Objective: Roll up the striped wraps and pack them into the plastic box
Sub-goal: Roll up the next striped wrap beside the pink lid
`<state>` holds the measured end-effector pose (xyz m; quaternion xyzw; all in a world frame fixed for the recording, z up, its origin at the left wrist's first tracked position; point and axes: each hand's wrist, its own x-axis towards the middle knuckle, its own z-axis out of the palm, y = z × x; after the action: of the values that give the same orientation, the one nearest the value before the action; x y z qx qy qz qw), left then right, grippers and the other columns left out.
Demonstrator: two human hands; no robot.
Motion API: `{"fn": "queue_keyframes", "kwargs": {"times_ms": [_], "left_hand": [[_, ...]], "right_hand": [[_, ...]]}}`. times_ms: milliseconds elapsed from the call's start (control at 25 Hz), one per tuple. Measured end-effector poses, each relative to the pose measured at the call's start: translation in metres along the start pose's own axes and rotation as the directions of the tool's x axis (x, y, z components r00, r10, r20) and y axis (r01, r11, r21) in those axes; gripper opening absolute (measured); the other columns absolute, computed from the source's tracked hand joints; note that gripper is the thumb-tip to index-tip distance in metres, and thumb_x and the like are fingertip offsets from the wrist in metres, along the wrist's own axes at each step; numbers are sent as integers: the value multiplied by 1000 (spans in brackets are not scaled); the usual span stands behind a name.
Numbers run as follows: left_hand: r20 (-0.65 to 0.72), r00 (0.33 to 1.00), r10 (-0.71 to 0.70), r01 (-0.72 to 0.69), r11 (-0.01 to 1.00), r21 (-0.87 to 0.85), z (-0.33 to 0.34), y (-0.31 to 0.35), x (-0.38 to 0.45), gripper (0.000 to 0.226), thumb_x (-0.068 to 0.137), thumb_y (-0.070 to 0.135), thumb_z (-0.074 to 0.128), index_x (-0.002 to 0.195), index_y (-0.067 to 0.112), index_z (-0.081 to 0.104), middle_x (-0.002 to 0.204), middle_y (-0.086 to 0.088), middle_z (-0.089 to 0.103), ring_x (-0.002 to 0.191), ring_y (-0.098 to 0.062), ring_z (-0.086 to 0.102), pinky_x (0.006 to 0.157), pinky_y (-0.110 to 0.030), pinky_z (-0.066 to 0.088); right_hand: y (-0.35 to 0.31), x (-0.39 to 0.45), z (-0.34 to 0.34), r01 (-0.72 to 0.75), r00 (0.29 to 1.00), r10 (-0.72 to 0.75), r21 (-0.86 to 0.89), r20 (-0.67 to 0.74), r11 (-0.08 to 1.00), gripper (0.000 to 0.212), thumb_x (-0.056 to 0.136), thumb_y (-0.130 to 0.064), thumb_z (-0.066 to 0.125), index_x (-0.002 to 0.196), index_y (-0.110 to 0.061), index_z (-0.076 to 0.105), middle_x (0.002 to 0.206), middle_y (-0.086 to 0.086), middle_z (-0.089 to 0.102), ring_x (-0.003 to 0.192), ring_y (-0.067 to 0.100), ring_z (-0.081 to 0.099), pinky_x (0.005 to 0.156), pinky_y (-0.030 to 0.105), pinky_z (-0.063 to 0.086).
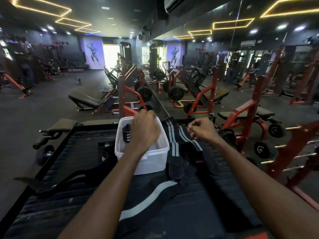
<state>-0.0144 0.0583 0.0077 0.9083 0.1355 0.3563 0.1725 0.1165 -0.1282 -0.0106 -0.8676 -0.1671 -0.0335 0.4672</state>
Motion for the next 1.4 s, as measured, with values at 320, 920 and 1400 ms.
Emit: {"fn": "queue_keyframes", "kwargs": {"times_ms": [320, 920, 1400], "left_hand": [[463, 878, 122, -131, 991, -13, 75, 81, -44, 28, 90, 10, 51, 115, 3, 60, 121, -22, 56, 117, -39, 50, 99, -43, 41], [524, 805, -280, 183, 956, 230, 113, 76, -61, 60, 90, 27, 66, 138, 5, 38, 147, -31, 30, 136, -48, 32, 116, -51, 30], [359, 901, -245, 231, 970, 82, 98, 122, -31, 65, 75, 45, 71, 129, 17, 47, 139, -16, 36, 133, -45, 34, 107, -58, 38]], "right_hand": [[66, 4, -4, -113, 958, 211, -419, 195, 901, 38, 73, -37, 67, 97, -8, 69, 105, 18, 71, 97, 32, 67, 76, 31, 49], [91, -2, -22, -200, 952, 206, -46, 226, 979, 22, 65, -20, 81, 76, -3, 72, 83, 13, 74, 81, 29, 71, 68, 38, 58], [75, -16, -82, -594, 785, 224, 600, 577, 536, 25, 88, -1, 41, 95, 11, 62, 87, 22, 69, 69, 34, 67, 55, 39, 61]]}}
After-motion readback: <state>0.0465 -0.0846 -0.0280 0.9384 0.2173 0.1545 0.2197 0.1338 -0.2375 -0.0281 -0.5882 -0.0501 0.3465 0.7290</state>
